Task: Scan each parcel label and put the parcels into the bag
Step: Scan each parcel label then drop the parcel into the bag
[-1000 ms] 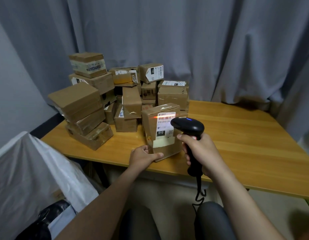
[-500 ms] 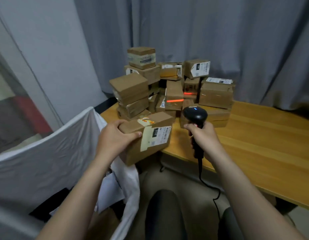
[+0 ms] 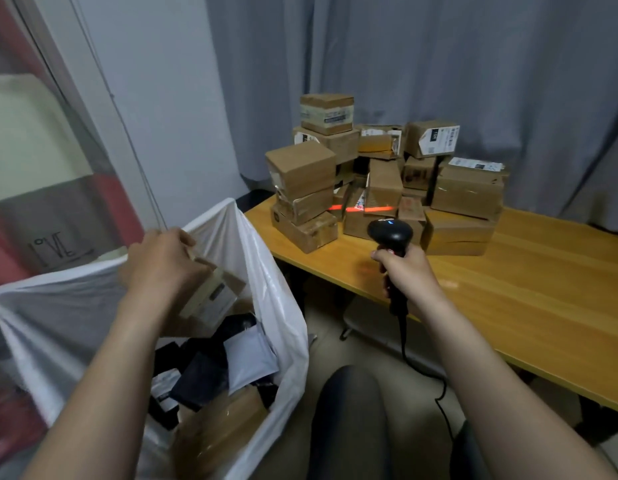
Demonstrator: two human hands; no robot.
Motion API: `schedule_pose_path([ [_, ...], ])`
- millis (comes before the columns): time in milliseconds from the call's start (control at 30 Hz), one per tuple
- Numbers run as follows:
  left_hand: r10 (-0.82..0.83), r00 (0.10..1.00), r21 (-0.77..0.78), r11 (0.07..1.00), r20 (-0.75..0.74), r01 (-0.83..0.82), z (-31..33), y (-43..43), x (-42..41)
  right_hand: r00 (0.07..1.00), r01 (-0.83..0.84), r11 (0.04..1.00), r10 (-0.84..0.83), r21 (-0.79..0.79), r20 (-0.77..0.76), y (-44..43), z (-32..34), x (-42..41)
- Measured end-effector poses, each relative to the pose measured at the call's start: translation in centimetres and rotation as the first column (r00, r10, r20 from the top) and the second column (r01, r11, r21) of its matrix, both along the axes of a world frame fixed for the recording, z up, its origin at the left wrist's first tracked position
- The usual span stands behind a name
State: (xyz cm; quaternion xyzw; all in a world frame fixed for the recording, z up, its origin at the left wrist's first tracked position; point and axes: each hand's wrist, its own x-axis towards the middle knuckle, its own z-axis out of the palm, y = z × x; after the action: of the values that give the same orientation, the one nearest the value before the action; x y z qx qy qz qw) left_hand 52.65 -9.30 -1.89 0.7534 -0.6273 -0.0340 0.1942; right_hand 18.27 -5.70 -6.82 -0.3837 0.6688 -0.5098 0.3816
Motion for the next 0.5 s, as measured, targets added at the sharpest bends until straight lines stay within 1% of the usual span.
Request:
schedule_pose_path([
  [100, 0.033, 0.996, 0.113, 0.993, 0.087, -0.043, -2.6, -0.9, 0.5, 1.000, -0.011, 1.000, 0.011, -0.020, -0.014, 0.2, -0.1, 0.3],
  [167, 0.032, 0.994, 0.194, 0.980, 0.101, -0.051, -4.7, -1.5, 0.5, 1.000, -0.011, 1.000, 0.010, -0.026, -0.013, 0.3, -0.2, 0.5],
  [267, -0.033, 0.996, 0.427, 0.904, 0.087, -0.007, -7.0, -2.2, -0.1, 1.000, -0.006, 1.000, 0.006, -0.026, -0.010, 0.6, -0.4, 0.6],
  [300, -0.056, 0.995, 0.469, 0.883, 0.080, 0.012, -7.2, -2.1, -0.5, 1.000, -0.004, 1.000, 0.004, -0.026, -0.010, 0.7, -0.4, 0.6],
  [367, -0.106, 0.994, 0.453, 0.888, 0.030, 0.081, -6.7, -1.8, -1.5, 1.000, -0.001, 1.000, 0.001, -0.028, -0.010, 1.0, -0.4, 0.5],
  [500, -0.178, 0.982, 0.321, 0.928, -0.058, 0.187, -5.3, -2.5, -3.9, 1.000, 0.005, 0.999, -0.006, -0.043, -0.020, 1.9, 0.1, 0.2],
])
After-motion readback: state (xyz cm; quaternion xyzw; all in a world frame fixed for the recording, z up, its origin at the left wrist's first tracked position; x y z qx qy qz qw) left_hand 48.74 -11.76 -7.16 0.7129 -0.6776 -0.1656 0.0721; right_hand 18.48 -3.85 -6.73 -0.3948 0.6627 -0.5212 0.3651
